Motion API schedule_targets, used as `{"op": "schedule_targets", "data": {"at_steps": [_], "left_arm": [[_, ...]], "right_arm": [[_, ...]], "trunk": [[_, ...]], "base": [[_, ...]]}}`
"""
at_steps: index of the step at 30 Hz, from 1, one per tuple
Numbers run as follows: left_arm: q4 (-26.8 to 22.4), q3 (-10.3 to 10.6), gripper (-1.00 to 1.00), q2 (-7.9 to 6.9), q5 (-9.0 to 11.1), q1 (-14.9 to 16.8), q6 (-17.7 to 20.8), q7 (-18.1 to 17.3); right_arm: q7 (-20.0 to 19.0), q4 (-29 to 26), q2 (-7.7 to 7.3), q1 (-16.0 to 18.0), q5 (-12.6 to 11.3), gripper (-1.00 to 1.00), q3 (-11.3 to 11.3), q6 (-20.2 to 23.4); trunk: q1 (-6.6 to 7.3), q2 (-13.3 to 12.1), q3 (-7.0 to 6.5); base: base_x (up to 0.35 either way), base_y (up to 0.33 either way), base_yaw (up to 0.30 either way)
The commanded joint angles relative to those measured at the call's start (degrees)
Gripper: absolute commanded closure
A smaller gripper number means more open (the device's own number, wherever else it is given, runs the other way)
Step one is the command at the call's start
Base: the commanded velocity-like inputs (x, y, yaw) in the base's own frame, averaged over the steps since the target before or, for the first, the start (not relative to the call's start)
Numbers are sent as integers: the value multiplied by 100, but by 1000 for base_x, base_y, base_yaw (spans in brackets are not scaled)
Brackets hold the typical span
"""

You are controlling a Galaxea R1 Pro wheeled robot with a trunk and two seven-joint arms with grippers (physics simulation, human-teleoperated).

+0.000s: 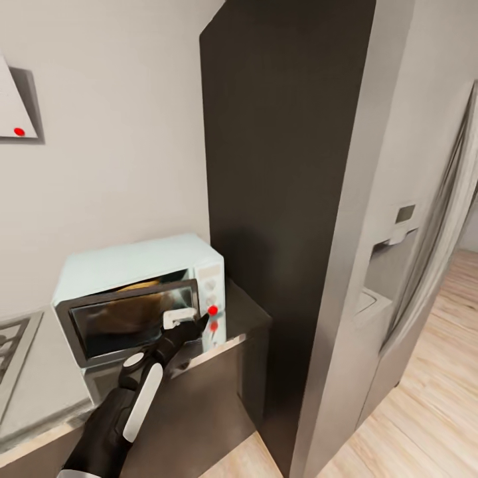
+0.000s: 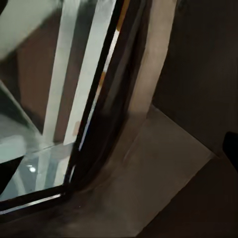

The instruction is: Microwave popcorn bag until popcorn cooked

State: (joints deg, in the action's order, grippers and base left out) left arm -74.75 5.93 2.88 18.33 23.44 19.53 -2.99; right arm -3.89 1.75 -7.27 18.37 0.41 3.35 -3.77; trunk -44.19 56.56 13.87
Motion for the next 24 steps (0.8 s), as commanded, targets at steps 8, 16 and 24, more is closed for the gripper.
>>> {"op": "schedule_targets", "data": {"at_steps": [8, 16, 24], "left_arm": [[-5, -12, -100, 2, 31, 6, 34, -9], [-27, -14, -100, -4, 39, 4, 32, -6], [-49, -39, -100, 34, 48, 7, 44, -9]], "right_arm": [[-24, 19, -3, 8, 3, -100, 34, -36], [-30, 19, 6, 8, 3, -100, 34, -28], [-25, 19, -1, 8, 3, -100, 34, -31]], "trunk": [[-4, 4, 8], [-4, 4, 8], [-4, 4, 8]], "base": [[315, 0, 0], [190, 0, 0], [-249, 0, 0]]}}
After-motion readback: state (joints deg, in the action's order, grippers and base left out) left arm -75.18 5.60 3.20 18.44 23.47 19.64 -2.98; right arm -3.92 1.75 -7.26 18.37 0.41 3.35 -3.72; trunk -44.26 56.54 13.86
